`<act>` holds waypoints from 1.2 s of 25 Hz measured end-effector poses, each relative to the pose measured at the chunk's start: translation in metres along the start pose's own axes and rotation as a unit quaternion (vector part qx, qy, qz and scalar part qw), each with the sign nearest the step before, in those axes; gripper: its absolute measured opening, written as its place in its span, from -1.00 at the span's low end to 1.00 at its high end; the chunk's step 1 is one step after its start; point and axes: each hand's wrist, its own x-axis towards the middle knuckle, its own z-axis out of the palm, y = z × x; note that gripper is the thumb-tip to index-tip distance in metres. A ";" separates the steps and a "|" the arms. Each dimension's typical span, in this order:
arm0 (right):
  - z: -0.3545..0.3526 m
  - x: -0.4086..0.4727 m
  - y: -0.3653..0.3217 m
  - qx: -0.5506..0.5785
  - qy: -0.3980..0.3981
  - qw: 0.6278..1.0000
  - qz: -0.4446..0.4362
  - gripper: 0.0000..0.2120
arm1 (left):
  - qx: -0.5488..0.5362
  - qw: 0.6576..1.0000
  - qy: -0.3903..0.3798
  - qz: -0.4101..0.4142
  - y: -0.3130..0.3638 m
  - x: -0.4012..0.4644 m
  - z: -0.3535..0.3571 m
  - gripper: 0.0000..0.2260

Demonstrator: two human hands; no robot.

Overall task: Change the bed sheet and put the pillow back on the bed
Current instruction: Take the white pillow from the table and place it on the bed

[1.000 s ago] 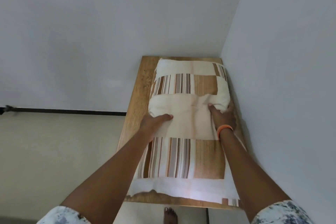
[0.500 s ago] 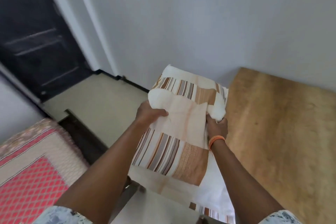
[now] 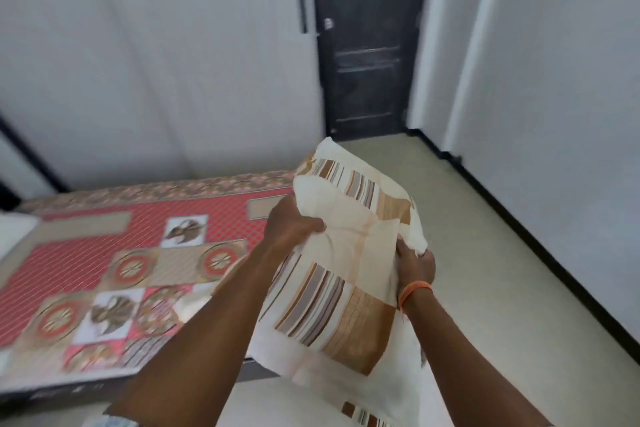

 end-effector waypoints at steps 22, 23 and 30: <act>0.683 -0.254 0.216 -0.175 -0.366 0.904 0.134 -0.43 | 0.004 0.902 0.347 -0.256 -0.364 0.097 -0.567 -0.49; 0.708 -0.272 0.230 -0.177 -0.369 0.903 0.131 -0.46 | 0.012 0.904 0.346 -0.253 -0.385 0.101 -0.592 -0.48; 0.858 -0.390 0.308 -0.206 -0.340 0.901 0.174 -0.49 | 0.125 0.931 0.256 -0.226 -0.502 0.143 -0.768 -0.42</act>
